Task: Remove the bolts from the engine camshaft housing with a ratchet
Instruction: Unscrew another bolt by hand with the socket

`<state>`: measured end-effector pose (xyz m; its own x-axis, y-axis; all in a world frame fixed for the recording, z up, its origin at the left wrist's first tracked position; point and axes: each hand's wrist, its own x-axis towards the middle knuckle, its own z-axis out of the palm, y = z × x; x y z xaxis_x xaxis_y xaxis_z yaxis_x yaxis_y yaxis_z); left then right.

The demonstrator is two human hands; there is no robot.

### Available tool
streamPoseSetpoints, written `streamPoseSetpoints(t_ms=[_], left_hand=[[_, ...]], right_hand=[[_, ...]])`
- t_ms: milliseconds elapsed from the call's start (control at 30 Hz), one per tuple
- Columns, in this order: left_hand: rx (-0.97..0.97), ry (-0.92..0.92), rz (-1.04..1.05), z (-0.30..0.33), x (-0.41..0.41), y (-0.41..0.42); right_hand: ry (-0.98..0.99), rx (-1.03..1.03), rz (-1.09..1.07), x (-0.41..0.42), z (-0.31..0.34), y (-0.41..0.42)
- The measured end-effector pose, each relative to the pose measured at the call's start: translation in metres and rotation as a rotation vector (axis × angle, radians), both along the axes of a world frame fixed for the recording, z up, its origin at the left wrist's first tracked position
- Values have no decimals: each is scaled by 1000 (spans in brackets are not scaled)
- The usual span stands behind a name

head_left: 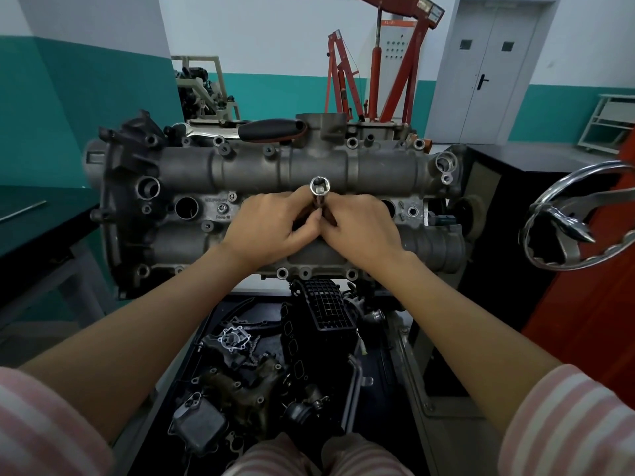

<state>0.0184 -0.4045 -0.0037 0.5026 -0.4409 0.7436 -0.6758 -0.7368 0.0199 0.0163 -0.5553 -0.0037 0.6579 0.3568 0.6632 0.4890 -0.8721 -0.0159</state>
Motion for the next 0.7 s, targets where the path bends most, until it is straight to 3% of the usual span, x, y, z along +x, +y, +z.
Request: streamPoseSetpoints(t_ms=[300, 700], left_hand=[[-23, -21, -15, -1, 0, 0], [-90, -43, -18, -1, 1, 0]], right_hand=[[4, 61, 22, -3, -1, 2], [-57, -20, -21, 0, -2, 2]])
